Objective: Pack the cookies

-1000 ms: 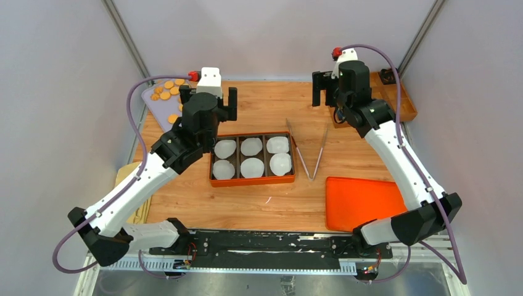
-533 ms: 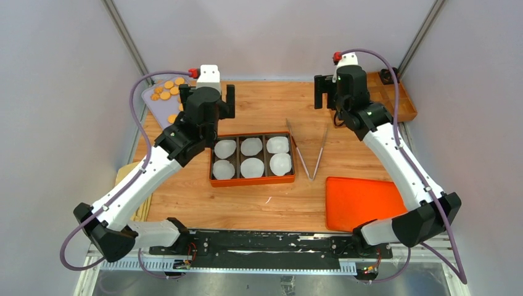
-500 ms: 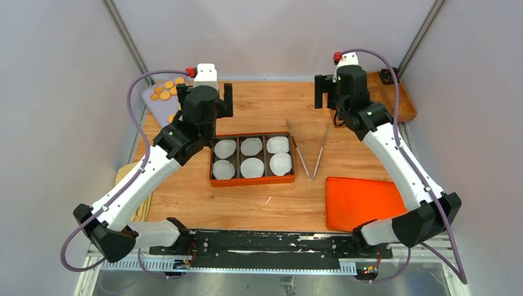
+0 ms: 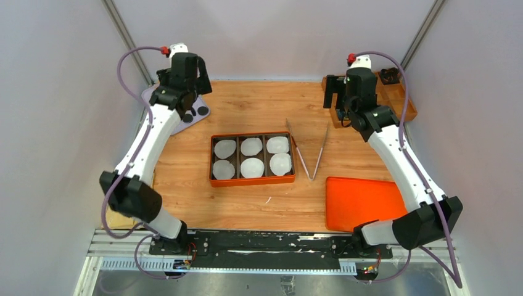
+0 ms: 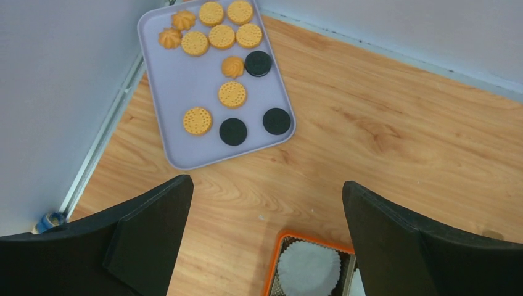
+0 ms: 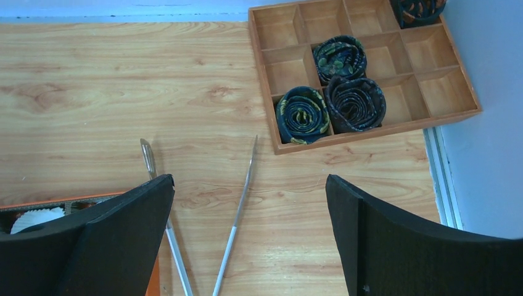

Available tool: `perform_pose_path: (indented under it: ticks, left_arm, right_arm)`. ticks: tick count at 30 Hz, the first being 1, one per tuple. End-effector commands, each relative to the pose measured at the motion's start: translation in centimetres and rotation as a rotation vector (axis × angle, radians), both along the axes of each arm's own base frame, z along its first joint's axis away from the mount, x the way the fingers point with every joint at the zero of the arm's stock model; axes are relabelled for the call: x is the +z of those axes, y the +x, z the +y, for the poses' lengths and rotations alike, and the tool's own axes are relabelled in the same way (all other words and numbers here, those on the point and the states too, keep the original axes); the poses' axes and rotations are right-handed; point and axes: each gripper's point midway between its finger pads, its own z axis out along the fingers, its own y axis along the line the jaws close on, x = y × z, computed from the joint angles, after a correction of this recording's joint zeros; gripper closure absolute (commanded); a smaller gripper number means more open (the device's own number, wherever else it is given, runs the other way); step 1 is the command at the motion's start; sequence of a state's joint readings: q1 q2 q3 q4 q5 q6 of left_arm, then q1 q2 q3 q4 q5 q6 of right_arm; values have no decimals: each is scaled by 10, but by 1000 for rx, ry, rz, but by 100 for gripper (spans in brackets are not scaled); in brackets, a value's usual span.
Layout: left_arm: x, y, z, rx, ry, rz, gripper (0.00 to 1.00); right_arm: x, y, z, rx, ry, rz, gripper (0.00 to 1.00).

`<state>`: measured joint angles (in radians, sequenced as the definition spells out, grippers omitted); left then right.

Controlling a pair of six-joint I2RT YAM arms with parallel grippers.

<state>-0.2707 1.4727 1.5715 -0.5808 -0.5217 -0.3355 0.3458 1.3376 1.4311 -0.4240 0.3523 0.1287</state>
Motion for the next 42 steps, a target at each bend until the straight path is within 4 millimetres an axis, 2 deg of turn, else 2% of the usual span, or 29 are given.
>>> perform_pose_path:
  ticks: [1,5,8,11,14,19,22,26,29,32,33,36,42]
  left_arm:
    - [-16,24,-9,-32,0,121,0]
    - [-23,54,-13,-76,27,154,0]
    - [-26,73,-15,-132,-111,148,3]
    - [-35,82,-6,-121,-175,160,5]
    - [-45,82,-4,-117,-185,183,4]
    - [-57,68,-10,-149,-207,215,4]
    - [-53,57,-11,-166,-205,188,4]
    - [-32,40,-19,-211,-193,96,3]
    - [3,20,-42,-304,-147,-44,2]
    - [40,1,-52,-343,-134,-196,0]
    - [46,-4,-53,-345,-148,-221,0]
    - [56,-12,-51,-345,-143,-248,0]
    - [46,-13,-46,-321,-119,-249,0]
  right_arm:
    - [-12,8,-5,-6,63,47,0]
    - [-15,12,-2,27,32,71,0]
    - [-19,17,-2,35,29,90,2]
    - [-22,21,0,56,34,100,3]
    - [-25,25,3,62,39,108,4]
    - [-25,24,3,62,40,104,3]
    - [-23,22,2,69,35,89,3]
    - [-23,21,4,77,46,74,3]
    - [-25,24,7,88,54,70,3]
    - [-27,26,5,76,41,72,2]
    - [-27,27,4,74,36,73,3]
    - [-27,28,4,76,34,69,3]
    - [-24,26,9,96,39,49,2]
